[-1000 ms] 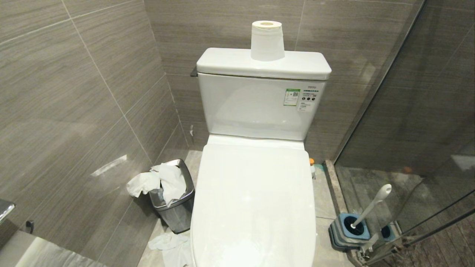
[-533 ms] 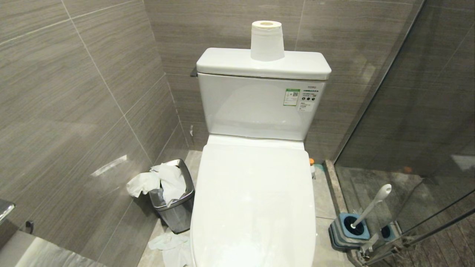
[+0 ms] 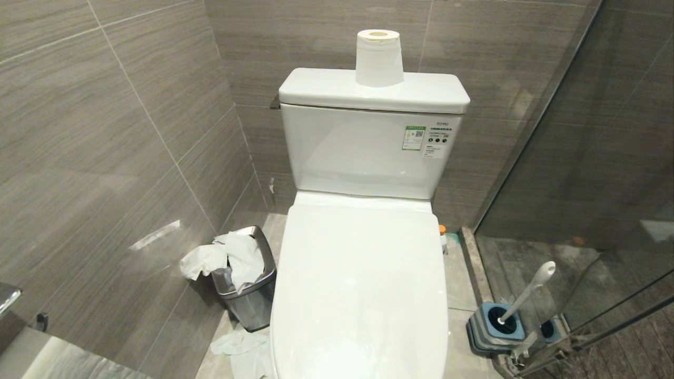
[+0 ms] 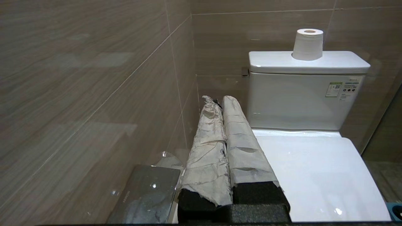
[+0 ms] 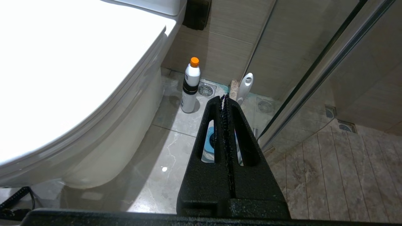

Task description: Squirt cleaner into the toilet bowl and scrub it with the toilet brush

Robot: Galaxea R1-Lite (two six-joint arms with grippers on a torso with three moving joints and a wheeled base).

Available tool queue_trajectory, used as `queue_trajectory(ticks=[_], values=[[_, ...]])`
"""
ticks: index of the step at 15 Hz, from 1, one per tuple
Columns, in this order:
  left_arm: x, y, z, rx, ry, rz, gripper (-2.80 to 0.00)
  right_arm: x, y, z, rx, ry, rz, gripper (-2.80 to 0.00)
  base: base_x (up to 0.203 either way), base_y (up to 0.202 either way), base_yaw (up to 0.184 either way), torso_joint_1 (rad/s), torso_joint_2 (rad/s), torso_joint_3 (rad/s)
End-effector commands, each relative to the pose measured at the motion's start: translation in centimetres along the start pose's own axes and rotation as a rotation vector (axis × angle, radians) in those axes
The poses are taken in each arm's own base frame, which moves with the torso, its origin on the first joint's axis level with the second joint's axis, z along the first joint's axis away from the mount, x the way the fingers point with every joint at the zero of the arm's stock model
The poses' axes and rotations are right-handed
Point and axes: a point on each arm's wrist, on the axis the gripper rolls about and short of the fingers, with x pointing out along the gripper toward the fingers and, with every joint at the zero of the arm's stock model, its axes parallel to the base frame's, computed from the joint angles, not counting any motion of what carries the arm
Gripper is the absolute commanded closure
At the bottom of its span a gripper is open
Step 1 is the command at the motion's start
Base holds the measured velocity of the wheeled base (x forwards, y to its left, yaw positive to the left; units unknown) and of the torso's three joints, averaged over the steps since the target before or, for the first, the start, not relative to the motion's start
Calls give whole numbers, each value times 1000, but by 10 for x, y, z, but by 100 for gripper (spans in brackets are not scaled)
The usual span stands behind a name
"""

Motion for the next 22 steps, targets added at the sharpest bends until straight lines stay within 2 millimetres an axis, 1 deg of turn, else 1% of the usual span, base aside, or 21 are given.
queue_trajectory(ticks=[1,7,11,16,19,22], values=[[-11,-1,-5,14,-22,1,0,0,0,0,-1,0,1,0,0,0,0,0,0,0],[-26,1,-12,28,-52,-8,0,0,0,0,-2,0,1,0,0,0,0,0,0,0],[-35,3,-21,53,-65,-20,0,0,0,0,-2,0,1,0,0,0,0,0,0,0],[-36,4,-29,60,-53,-27,0,0,0,0,-1,0,1,0,0,0,0,0,0,0],[-40,5,-33,60,-59,-28,0,0,0,0,-2,0,1,0,0,0,0,0,0,0],[-40,5,-33,59,-60,-25,0,0,0,0,0,0,1,0,0,0,0,0,0,0]])
